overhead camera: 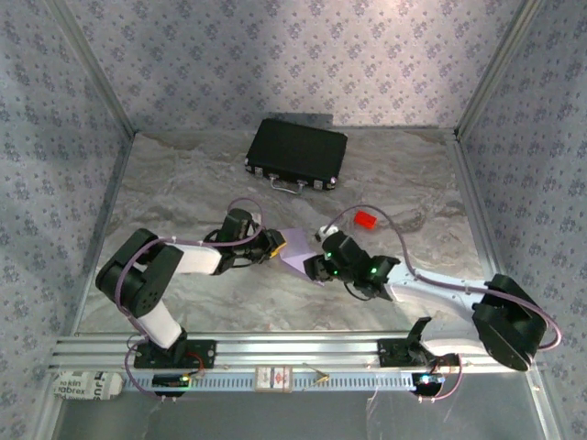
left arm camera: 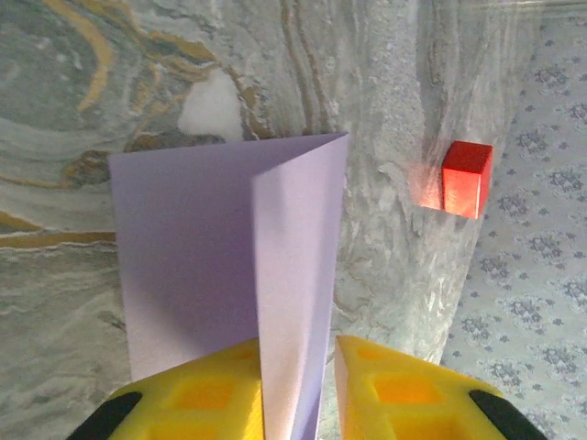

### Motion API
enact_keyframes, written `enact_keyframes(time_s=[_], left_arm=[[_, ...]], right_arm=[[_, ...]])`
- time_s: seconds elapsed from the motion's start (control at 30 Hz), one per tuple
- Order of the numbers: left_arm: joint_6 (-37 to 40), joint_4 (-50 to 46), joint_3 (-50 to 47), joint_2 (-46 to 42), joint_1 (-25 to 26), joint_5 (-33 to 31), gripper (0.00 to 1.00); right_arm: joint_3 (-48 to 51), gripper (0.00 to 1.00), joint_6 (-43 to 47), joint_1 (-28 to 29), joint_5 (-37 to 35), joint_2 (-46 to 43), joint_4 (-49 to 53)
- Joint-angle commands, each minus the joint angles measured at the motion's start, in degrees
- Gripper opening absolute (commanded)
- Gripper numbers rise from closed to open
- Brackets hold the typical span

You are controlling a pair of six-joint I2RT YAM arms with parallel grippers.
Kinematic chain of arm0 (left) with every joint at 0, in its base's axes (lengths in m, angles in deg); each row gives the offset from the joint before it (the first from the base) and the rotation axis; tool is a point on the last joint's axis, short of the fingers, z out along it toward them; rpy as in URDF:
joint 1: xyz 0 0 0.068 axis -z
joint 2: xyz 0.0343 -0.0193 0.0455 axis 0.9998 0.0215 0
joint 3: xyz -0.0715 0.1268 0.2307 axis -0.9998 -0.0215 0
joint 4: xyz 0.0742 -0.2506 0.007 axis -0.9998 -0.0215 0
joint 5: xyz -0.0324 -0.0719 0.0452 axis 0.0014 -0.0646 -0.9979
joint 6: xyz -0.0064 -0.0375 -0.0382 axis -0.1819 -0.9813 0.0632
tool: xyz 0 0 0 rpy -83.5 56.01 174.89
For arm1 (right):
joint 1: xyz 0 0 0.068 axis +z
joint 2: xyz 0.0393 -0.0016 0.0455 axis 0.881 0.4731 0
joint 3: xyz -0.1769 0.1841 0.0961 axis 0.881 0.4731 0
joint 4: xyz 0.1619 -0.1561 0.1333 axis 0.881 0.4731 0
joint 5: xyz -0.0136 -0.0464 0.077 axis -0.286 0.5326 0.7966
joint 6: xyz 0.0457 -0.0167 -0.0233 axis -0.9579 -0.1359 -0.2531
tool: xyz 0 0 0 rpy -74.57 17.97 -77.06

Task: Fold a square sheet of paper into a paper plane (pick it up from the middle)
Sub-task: Fourth fold the wing at the center of the table.

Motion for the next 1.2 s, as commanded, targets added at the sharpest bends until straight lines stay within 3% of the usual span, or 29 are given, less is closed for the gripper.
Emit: enact_keyframes(time_s=[0.0,0.23,0.47,1.17], left_arm=[[0.9,0.8,0.1,-1.4,-0.2,2.1,0.24],[1.5,-0.3,0.1,-1.6,-1.6,4.3,0.14],[1.8,-1.0,0.6,-1.5,-2.0,5.8,0.10],[2.3,-1.8,1.3,-1.5,-2.3,6.6,0.06]], right_arm=[[0.9,0.54,9.4,4.8,-8.5,3.0,-4.7],[-0.8,0.51,15.6,9.8,-14.5,10.1,-6.6],[-1.5,0.48,17.7,11.8,-20.9,14.8,-6.8],[-1.9,0.31,17.5,11.8,-23.4,18.3,-9.3]])
